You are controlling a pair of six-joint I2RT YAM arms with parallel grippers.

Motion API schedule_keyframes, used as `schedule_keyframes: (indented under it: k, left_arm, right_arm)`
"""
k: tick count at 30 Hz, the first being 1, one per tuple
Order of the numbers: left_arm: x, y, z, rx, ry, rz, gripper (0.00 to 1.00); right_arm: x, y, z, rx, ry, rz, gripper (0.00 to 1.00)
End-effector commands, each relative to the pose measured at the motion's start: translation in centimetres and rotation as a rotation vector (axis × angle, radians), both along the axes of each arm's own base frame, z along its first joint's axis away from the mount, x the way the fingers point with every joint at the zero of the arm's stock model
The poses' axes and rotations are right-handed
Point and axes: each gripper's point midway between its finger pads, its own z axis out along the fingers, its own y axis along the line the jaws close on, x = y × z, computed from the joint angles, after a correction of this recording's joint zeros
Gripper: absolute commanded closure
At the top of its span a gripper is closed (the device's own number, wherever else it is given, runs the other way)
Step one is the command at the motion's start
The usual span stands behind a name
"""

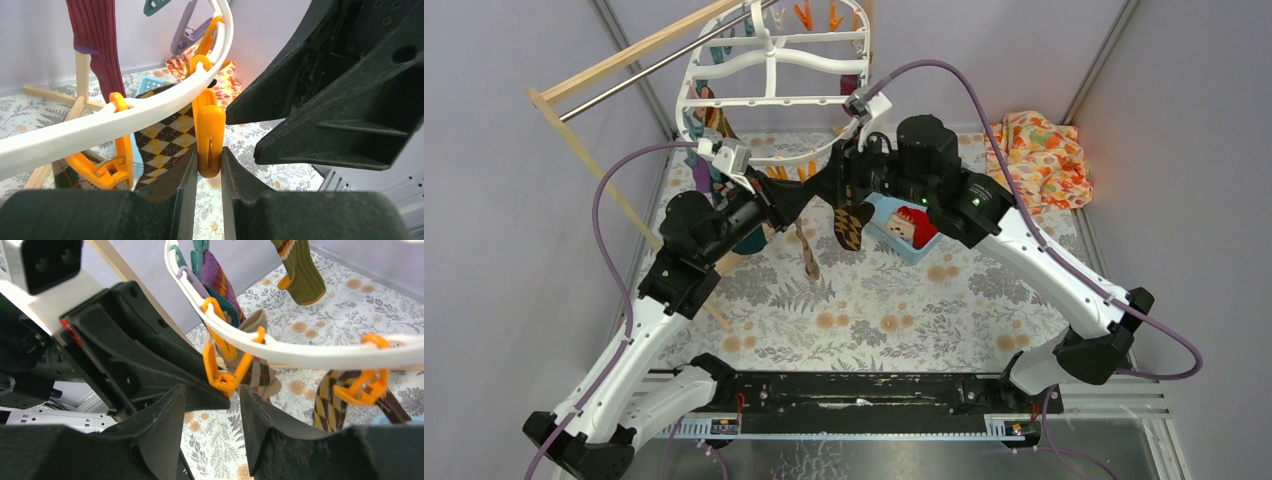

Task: Clip the socks to the hanger
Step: Open the clamp at the hanger.

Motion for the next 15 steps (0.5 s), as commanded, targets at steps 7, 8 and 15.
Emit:
schedule_keyframes:
  k: [7,8,15]
  left_arm:
    - [-1.7,0.6,3.3,-0.058,-0.106,-0.015,1.00]
    - [-1.8,0.5,3.2,-0.057,-0.106,-0.018,1.00]
    - [-2.0,0.5,3.2,-0.056,-0.106,-0.026,1.00]
  right_arm:
    - [-0.8,-2.9,2.0,0.100,-0.075,-0.057,0.49]
    - [-0.7,-2.9,1.8,0.098,-0.075,-0.062,0.49]
    - [-0.1,-1.8,2.5,0.114,-0.071,-0.046,0.56]
